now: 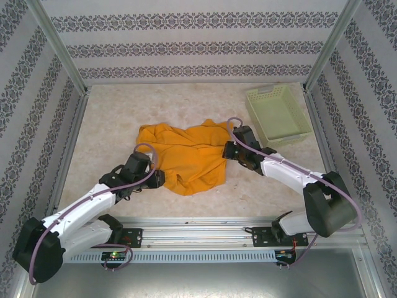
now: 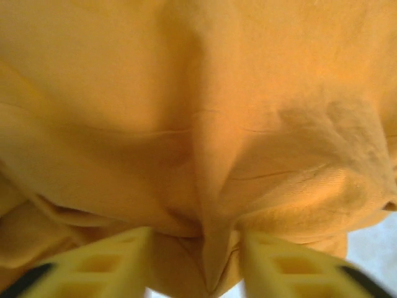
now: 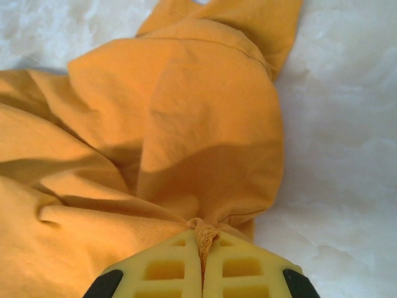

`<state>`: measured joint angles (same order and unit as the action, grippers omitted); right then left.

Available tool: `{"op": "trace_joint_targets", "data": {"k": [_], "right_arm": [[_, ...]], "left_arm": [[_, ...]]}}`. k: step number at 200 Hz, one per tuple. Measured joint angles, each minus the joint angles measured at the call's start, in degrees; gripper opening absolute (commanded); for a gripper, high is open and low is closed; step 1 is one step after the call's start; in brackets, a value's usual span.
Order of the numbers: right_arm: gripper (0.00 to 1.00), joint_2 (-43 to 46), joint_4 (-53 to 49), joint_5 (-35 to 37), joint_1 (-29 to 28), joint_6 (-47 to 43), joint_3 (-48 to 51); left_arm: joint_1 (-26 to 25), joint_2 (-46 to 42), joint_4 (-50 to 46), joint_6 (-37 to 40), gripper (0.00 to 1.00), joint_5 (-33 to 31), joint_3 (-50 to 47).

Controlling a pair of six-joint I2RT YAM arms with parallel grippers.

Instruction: Fold the inside-out t-shirt

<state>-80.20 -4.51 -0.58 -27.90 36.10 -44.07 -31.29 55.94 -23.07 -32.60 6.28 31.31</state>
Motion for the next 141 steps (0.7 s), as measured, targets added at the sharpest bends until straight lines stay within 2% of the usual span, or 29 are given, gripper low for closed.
{"op": "trace_joint_targets", "data": {"k": [12, 49, 87, 116, 123, 141], "right_arm": [[0.00, 0.0, -0.3, -0.3, 0.0, 0.0, -1.5], [0.00, 1.0, -1.7, -1.5, -0.5, -0.5, -7.5], [0.00, 3.3, -4.5, -2.8, -1.8, -1.6, -12.4], [0.00, 3.6, -6.5, -3.5, -2.7, -2.9, -16.3], [0.00, 3.6, -6.8, -3.6, -2.8, -3.2, -16.9], [0.00, 3.7, -7.5, -3.7, -3.0, -3.7, -17.4]], "left_arm": [[-3.5, 0.2, -2.5, 0.7, 0.73, -4.3, 3.3], [-15.8, 4.2, -4.8, 6.0, 0.83, -15.8, 15.8], [-21.7, 16.3, -4.7, 11.8, 1.00, -21.0, 20.4], [-22.0, 26.6, -4.9, 14.5, 0.98, -23.9, 23.2], [-22.0, 28.8, -5.2, 14.7, 0.93, -25.0, 24.5], [-21.6, 33.1, -5.7, 14.3, 0.73, -27.4, 27.7]]}}
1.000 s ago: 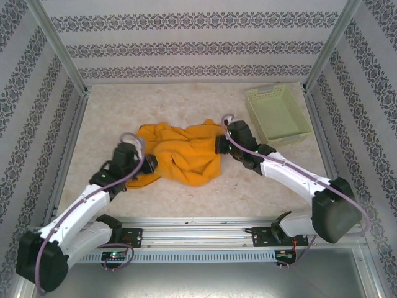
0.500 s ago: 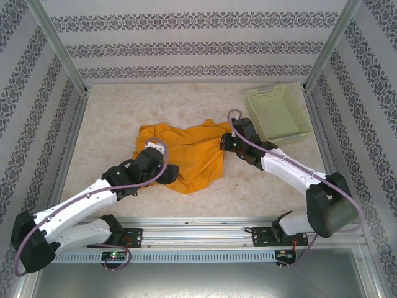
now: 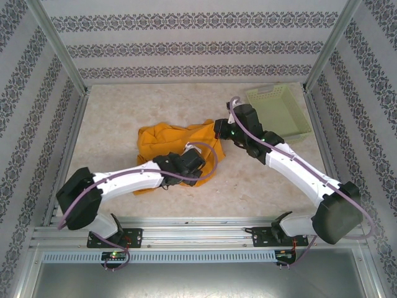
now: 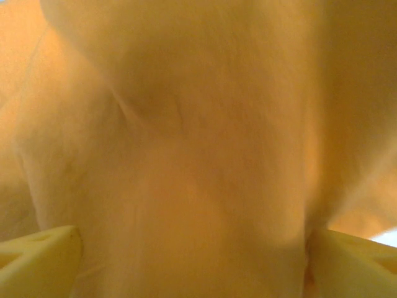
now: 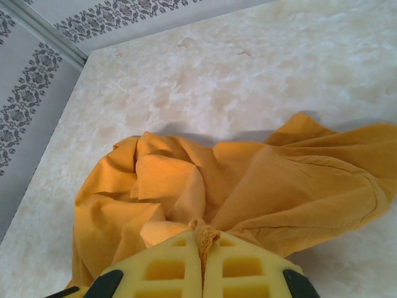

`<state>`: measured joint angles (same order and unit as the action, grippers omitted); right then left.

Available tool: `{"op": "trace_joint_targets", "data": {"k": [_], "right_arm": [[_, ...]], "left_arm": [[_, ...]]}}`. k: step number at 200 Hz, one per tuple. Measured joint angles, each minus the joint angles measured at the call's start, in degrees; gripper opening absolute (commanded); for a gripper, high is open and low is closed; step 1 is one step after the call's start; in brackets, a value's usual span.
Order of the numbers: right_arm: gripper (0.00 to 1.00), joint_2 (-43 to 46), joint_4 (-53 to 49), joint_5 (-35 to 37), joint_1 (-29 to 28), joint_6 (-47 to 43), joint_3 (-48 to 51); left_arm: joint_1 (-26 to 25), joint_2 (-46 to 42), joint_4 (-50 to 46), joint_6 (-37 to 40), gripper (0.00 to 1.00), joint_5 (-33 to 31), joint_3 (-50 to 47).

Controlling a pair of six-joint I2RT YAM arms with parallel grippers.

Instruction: Fold the inside-out t-shirt

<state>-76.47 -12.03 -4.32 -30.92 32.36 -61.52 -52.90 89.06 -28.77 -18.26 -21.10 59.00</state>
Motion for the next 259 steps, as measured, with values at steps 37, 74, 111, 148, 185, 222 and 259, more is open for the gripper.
{"op": "trace_joint_targets", "data": {"k": [37, 74, 111, 148, 185, 222, 259], "right_arm": [[0.00, 0.1, -1.7, 0.3, 0.0, -1.3, 0.0], [0.00, -0.1, -1.9, 0.4, 0.6, -2.1, 0.0], [0.00, -3.1, -1.8, 2.2, 1.2, -4.8, -0.4], [0.08, -9.3, -0.6, 3.6, 1.5, -7.3, -1.9], [0.56, -10.4, -0.8, 4.3, 1.4, -7.3, -2.1], [0.60, 2.0, -1.4, 7.0, -2.0, -5.2, 6.0], [0.48, 10.6, 4.4, 6.2, -12.3, 1.2, 16.0]], "left_arm": [[2.6, 0.3, -0.2, -0.6, 0.24, -0.6, 1.0], [4.7, -1.2, -0.2, -1.3, 0.00, 1.2, 1.0], [5.4, -7.7, -0.2, -2.4, 0.00, 5.6, 1.1], [5.5, -18.2, 3.2, -4.1, 0.00, 11.7, 1.6], [7.0, -17.0, 5.7, -6.3, 0.00, 14.7, 2.4], [10.7, -15.4, 7.9, -10.7, 0.00, 18.3, -3.0], [14.9, -15.9, 11.8, -14.7, 0.00, 22.5, -9.5]]}}
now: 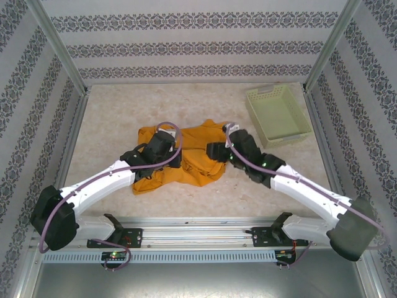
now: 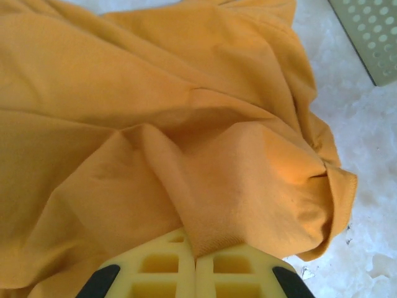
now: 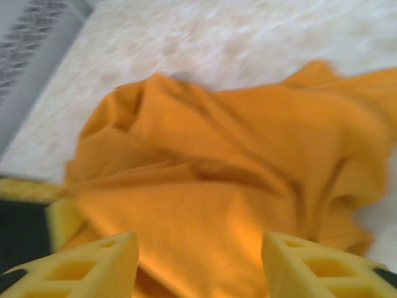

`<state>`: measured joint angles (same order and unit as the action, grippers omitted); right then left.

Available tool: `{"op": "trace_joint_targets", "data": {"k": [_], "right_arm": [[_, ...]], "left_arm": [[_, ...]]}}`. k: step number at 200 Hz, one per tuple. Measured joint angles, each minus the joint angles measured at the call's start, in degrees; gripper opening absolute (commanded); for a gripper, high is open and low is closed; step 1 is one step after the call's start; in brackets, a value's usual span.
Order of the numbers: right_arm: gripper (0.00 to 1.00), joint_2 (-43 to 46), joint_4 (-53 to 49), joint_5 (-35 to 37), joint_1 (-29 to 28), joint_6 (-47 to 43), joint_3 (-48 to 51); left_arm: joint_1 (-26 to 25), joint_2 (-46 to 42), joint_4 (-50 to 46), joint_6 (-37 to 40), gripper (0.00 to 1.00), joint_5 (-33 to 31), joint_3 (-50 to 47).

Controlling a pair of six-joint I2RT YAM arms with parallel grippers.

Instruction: Fold the inside-out t-shirt

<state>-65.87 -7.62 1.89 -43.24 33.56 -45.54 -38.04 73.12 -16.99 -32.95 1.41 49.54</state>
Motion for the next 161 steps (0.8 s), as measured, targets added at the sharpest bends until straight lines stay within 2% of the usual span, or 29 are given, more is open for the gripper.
{"op": "trace_joint_targets", "data": {"k": [16, 45, 92, 126, 161], "right_arm": [[0.43, -3.0, 4.9, -0.9, -3.8, 3.7, 3.7], [0.41, -13.1, 12.5, -2.1, -8.3, 9.0, 6.6], [0.40, -23.4, 17.7, -1.9, -10.5, 11.4, 3.1], [0.46, -27.4, 20.0, -1.9, -11.1, 11.7, 0.1], [0.54, -30.4, 20.0, -0.7, -15.1, 11.6, -0.6]], "left_arm": [[0.3, -1.2, 0.8, -0.8, 0.00, 0.9, -2.0], [0.3, -4.8, 2.3, -2.1, 0.00, 2.1, -4.9], [0.3, -9.8, 3.7, -3.8, 0.00, 3.7, -10.2], [0.3, -11.0, 4.7, -5.1, 0.02, 4.4, -12.4], [1.7, -11.5, 5.1, -5.6, 0.04, 4.2, -13.4]]}}
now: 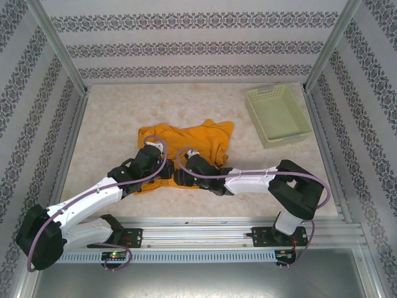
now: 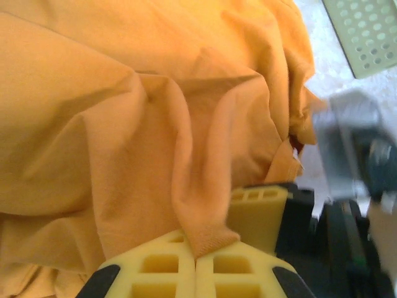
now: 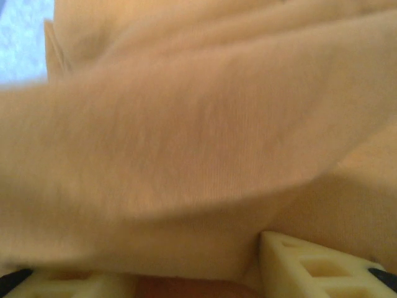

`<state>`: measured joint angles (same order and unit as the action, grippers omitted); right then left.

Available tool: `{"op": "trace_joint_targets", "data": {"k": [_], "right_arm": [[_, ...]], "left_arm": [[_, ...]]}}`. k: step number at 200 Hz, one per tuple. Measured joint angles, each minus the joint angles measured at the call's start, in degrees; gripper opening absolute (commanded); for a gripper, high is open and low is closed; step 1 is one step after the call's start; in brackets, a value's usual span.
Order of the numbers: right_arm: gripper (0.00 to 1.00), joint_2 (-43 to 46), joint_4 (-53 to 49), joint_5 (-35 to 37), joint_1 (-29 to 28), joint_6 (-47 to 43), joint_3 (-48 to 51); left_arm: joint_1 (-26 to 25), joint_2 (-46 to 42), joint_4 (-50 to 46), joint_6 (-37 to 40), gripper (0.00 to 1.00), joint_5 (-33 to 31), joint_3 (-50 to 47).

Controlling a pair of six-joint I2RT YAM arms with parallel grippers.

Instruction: Fold the inside-out t-shirt

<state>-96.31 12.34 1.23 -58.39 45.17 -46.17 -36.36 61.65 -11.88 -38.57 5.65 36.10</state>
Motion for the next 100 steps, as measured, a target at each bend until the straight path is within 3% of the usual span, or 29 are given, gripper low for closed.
{"op": "trace_joint_targets", "data": {"k": [36, 100], "right_arm": [[0.59, -1.4, -2.2, 2.8, -2.1, 0.9, 0.7], [0.26, 1.8, -7.5, 8.0, 3.8, -0.1, 2.6]], "left_arm": [[3.3, 0.0, 0.4, -0.9, 0.05, 0.0, -3.6], [4.8, 0.9, 1.2, -0.3, 0.21, 2.0, -6.7]]}}
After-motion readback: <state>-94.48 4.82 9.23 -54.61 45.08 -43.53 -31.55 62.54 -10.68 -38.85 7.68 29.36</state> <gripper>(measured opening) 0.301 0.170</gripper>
